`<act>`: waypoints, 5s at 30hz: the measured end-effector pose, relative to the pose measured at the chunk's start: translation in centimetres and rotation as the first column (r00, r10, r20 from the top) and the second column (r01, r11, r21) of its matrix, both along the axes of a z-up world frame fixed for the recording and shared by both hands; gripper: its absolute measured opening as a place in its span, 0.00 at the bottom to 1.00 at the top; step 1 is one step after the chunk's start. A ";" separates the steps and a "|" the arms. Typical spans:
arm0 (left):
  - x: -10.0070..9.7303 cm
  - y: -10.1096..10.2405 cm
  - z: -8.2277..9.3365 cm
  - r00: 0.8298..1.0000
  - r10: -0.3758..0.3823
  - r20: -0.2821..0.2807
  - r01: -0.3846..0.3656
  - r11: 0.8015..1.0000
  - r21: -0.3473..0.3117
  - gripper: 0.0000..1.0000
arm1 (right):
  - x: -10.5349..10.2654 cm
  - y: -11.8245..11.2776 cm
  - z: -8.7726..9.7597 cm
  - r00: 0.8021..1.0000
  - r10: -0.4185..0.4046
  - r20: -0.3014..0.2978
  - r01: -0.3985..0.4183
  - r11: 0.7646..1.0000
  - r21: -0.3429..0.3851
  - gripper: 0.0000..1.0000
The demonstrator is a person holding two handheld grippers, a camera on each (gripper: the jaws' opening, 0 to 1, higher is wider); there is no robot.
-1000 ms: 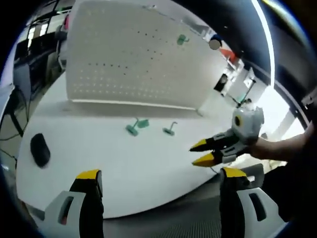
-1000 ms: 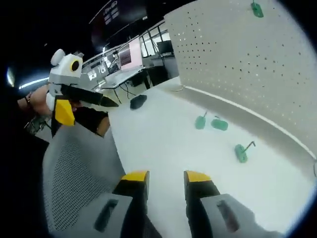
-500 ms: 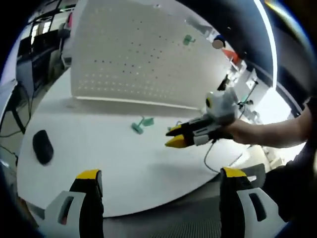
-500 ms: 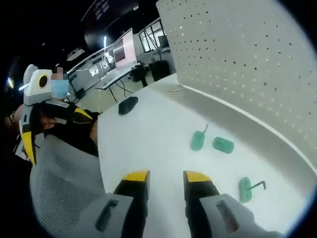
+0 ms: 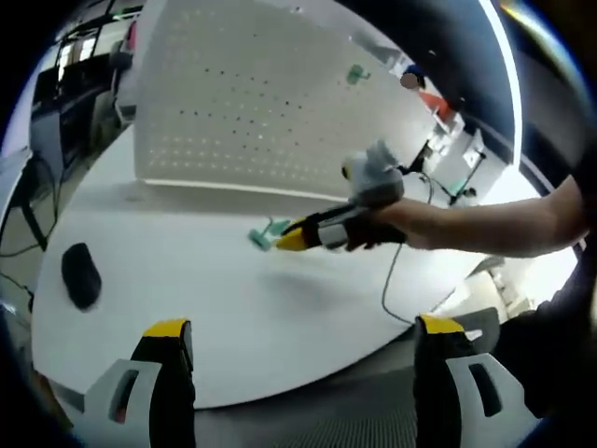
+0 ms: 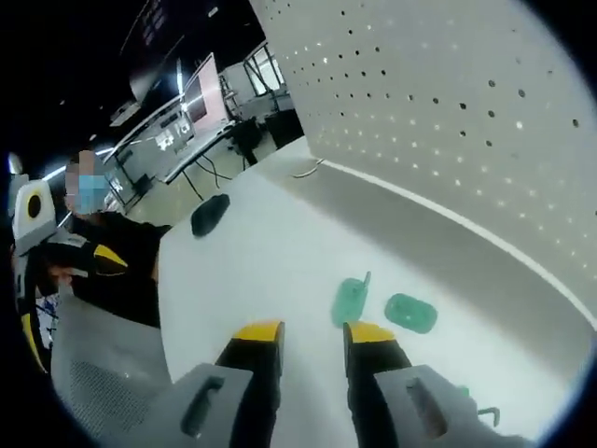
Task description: Insert the hook assembly into the mounting plate slot until the hook locks in place.
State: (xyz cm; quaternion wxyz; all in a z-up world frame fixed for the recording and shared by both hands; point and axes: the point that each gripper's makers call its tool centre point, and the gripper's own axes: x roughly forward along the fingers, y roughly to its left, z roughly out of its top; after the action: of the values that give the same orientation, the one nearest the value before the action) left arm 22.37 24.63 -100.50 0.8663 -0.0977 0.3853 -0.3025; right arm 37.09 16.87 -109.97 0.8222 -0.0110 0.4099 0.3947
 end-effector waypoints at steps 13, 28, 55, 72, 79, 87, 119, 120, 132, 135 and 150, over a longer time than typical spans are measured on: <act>0.1 0.1 -0.6 1.000 0.010 -0.018 -0.010 1.000 -0.008 1.00 | 2.4 0.2 -0.9 0.996 -0.075 -0.041 0.075 0.997 -0.008 0.22; 0.5 0.5 -1.0 1.000 0.016 -0.026 -0.016 1.000 -0.011 1.00 | 3.8 0.3 -1.9 0.987 -0.131 -0.089 0.128 0.991 -0.037 0.09; 0.9 0.3 0.9 1.000 0.008 0.021 -0.007 1.000 -0.005 1.00 | 2.0 -0.2 0.8 0.982 -0.182 -0.049 0.184 0.982 0.036 0.00; 2.3 0.9 2.8 0.997 0.020 0.080 -0.025 0.998 0.054 0.98 | 1.2 -1.1 8.4 0.972 -0.228 0.061 0.212 0.957 0.198 0.00; 2.4 -0.2 3.7 0.994 0.001 0.105 -0.008 0.998 0.066 0.99 | -1.0 -1.9 10.7 0.965 -0.243 0.093 0.211 0.940 0.270 0.00; 3.7 -1.5 4.9 0.992 0.012 0.127 -0.018 0.999 0.043 0.97 | -4.0 -1.5 14.6 0.954 -0.281 0.103 0.222 0.896 0.385 0.00; 4.8 -3.7 8.3 0.978 0.038 0.203 -0.013 0.992 -0.123 0.62 | -9.6 2.5 21.1 0.938 -0.298 0.179 0.156 0.820 0.550 0.00; 4.7 -3.7 8.3 0.979 0.041 0.199 -0.016 0.992 -0.129 0.62 | -9.7 2.6 21.4 0.935 -0.295 0.196 0.146 0.826 0.545 0.00; 4.6 -4.1 9.5 0.981 0.089 0.171 -0.038 0.958 -0.284 0.31 | -10.0 3.0 22.2 0.926 -0.282 0.250 0.104 0.829 0.549 0.00; 4.4 -4.3 9.8 0.982 0.091 0.165 -0.036 0.949 -0.314 0.20 | -10.1 2.9 22.5 0.924 -0.280 0.261 0.096 0.829 0.550 0.00; 3.9 -5.7 10.4 0.986 0.067 0.150 -0.007 0.928 -0.372 0.07 | -10.7 3.0 23.3 0.905 -0.275 0.325 0.058 0.836 0.546 0.00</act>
State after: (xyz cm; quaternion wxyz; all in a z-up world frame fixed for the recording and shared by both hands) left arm 26.24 18.93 -90.09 0.8661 -0.2417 0.2487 -0.3600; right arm 26.39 19.91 -86.63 0.8902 0.1716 0.1135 0.4064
